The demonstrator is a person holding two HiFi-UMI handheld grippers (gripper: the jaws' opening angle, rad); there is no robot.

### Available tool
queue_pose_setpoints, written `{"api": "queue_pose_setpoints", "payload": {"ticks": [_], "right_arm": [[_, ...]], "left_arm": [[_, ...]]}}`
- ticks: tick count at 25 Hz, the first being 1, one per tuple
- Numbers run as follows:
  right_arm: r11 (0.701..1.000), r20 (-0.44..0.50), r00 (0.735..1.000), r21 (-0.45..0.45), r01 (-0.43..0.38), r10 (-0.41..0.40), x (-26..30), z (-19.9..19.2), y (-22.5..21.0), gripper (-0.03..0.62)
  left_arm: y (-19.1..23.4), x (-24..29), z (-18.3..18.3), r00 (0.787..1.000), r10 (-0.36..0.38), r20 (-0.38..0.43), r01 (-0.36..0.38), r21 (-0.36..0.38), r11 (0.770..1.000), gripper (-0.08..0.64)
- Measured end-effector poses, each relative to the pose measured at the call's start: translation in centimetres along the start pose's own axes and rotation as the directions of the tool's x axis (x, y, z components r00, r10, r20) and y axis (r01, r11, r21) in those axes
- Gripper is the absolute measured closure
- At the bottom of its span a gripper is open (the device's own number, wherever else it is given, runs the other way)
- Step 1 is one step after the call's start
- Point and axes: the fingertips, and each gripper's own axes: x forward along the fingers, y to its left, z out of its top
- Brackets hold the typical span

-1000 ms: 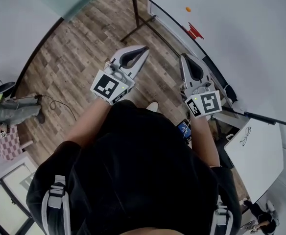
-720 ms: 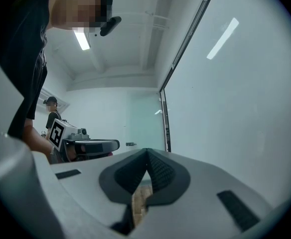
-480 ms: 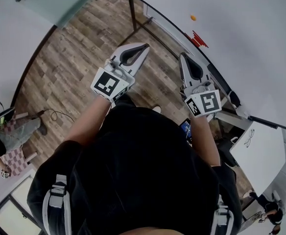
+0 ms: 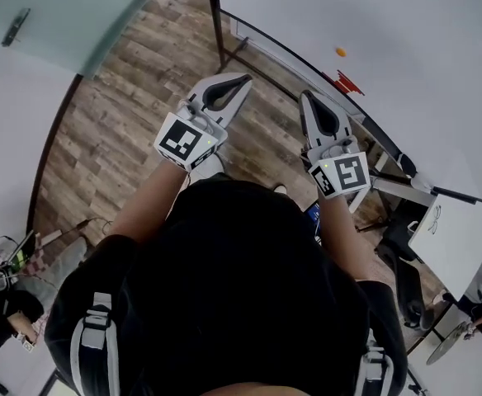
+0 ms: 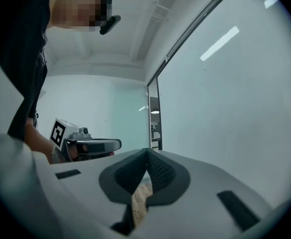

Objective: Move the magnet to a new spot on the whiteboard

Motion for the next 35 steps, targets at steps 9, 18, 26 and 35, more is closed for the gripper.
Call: {"api": "queue_pose_setpoints", "payload": {"ticks": [9,18,26,35], "right_arm": [[0.978,-0.015,0.978,0.002,0.209,-0.209,4.6,-0.6,0.4,0.597],[0.942,-0.018,0.942,0.003,0.335,-0.335,4.1,-1.0,-1.8,0.597],[0.909,-0.008,0.909,0.02,0.417,-0.417,2.9,-1.3,-6.6,0.597],[0.894,-0.008,0.894,0.018,0.448,-0.447,1.7,-2.3,-13.3,0.597]], "left_arm": [[5.8,-0.2,-0.3,0.99,-0.142,0.009,0.142,-0.012,0.99,0.557],[6.3,2.5,-1.5,0.97,-0.242,0.003,0.242,-0.041,0.969,0.557],[5.2,6.6,-1.5,0.958,-0.286,-0.005,0.286,-0.023,0.958,0.557],[3.6,13.0,-2.2,0.955,-0.295,0.0,0.295,-0.015,0.955,0.557]]}}
